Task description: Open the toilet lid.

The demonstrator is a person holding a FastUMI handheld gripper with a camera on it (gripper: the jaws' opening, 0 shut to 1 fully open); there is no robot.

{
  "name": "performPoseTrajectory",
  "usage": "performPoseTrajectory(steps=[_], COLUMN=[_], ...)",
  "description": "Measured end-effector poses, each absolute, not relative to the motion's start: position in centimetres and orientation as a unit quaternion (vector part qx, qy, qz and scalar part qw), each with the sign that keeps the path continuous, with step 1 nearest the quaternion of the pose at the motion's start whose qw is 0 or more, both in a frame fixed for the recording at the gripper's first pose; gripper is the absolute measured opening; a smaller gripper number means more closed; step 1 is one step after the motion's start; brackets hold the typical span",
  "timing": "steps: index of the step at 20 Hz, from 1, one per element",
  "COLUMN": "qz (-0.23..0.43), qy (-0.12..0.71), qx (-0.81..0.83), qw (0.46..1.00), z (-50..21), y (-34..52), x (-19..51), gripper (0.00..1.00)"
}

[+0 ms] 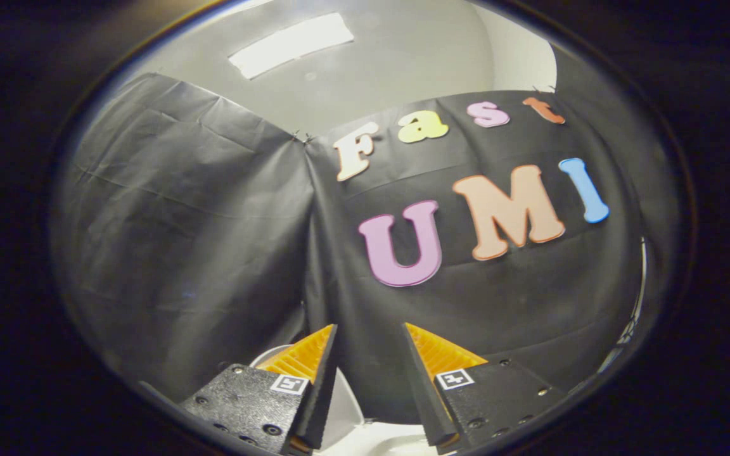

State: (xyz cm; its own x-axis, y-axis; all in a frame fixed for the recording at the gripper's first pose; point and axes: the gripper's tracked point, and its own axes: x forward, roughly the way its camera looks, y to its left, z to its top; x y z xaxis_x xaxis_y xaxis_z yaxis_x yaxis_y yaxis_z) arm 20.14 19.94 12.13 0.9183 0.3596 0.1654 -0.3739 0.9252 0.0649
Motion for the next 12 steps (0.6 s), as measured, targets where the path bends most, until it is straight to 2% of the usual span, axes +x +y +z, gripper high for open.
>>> performPoseTrajectory(steps=[6,12], qz=[0.142,0.153], qy=[-0.064,-0.035], qx=[0.06,0.064], qw=[0.986,0.986], z=[11.1,8.2], y=[9.5,2.8], x=[18.7,17.9], gripper=[0.58,0.59])
